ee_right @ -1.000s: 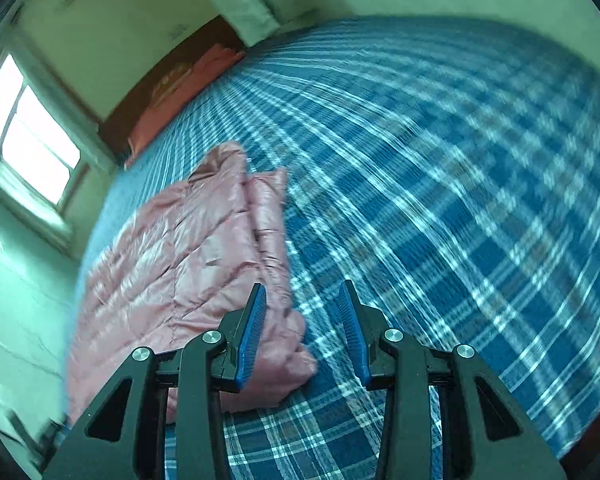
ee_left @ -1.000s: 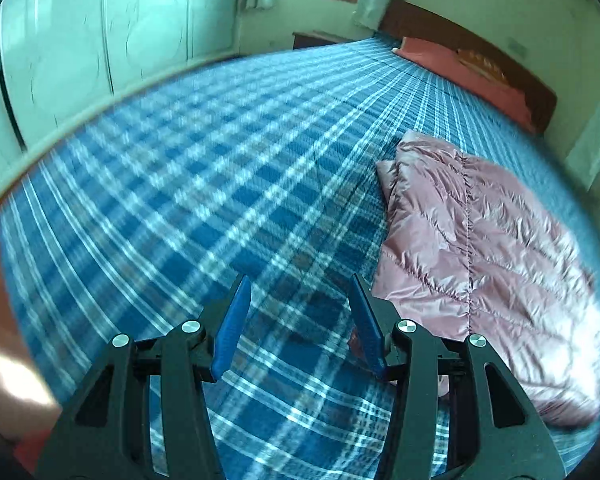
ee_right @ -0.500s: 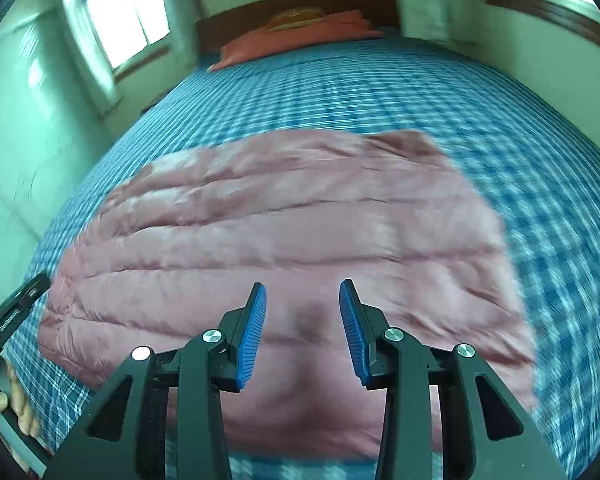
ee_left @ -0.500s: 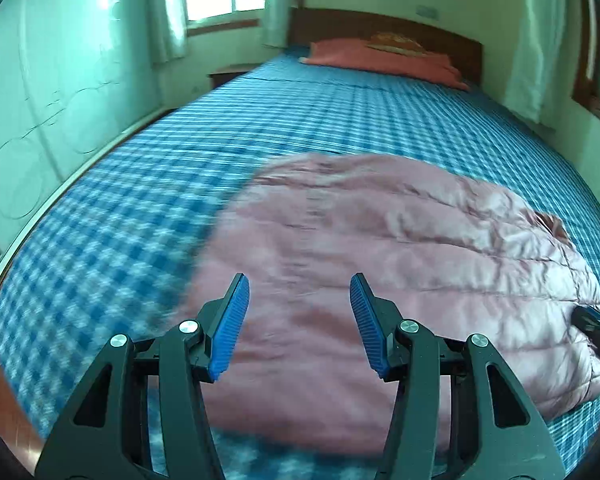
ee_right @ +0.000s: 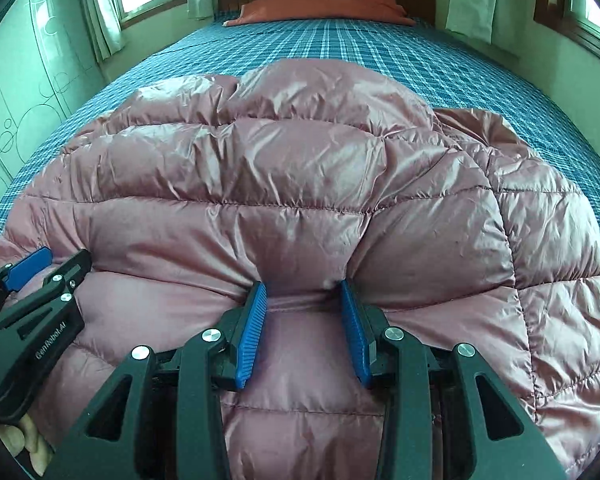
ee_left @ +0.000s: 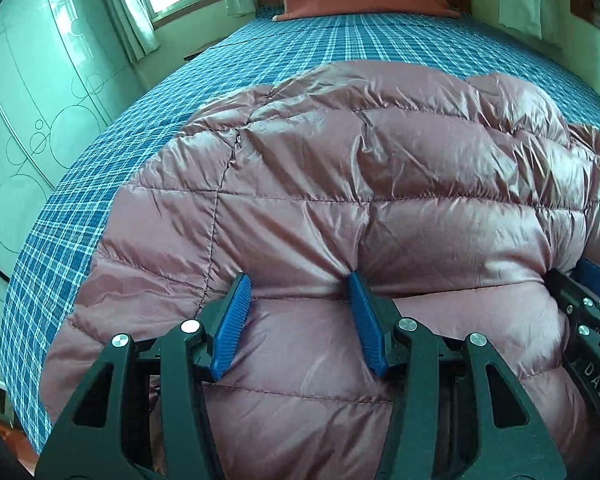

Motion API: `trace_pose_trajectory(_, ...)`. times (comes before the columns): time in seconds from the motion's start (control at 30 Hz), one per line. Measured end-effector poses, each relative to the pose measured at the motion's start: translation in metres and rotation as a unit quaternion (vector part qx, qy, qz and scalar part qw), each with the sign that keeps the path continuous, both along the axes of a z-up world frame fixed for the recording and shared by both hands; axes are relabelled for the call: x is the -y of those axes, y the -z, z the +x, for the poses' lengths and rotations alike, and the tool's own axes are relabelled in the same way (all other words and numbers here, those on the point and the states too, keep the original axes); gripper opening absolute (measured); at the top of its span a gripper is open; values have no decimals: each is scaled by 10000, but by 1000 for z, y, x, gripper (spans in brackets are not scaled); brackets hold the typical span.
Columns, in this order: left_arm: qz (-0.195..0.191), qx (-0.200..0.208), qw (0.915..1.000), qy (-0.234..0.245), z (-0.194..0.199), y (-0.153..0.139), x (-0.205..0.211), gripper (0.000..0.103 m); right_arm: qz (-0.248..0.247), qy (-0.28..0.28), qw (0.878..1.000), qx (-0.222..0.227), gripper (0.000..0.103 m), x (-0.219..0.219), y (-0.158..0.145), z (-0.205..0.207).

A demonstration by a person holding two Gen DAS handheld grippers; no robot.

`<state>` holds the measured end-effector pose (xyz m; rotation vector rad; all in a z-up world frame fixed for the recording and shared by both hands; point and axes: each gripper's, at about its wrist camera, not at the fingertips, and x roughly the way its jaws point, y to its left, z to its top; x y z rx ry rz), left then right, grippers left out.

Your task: Fold large clothes

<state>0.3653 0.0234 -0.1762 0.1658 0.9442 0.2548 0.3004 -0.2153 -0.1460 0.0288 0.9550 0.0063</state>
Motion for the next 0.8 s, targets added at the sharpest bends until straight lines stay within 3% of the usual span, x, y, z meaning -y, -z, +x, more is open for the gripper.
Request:
trace_pose_trajectory(0.13,-28,-32,9999,133,-1,-16,4,42,111,6,9999,46,39,3,-20,0)
trace_pose_trajectory(0.2,-183,182,9996,136,-3,-33,3,42,135,53,9996,235,39,5,-34,4)
trace_pose_trajectory(0.3,-120,495,9986,151,10,-49,7,44,149,109,9992,361,39,7,-46,21)
trace_pose_trajectory(0.43,-95,405,9991,69,40,-43,10,44,147,118,9992,364,39,2,-42,43)
trace_pose_trajectory(0.57,-11,51,10000,-43,60,-13,10,44,-31,101,9999,59,39,-5,-15,59)
trace_pose_trajectory(0.67,87,77,9999,-52,60,-3,12,44,-86,114,9999,48,39,-7,1,61)
trace_pose_trajectory(0.73,250,62,9997,-15,60,-4,17,44,-203,112,9997,47,39,-10,-6,59)
trace_pose_trajectory(0.8,81,141,9999,-38,55,-14,14,43,-177,95,9997,143,39,-13,-17,51)
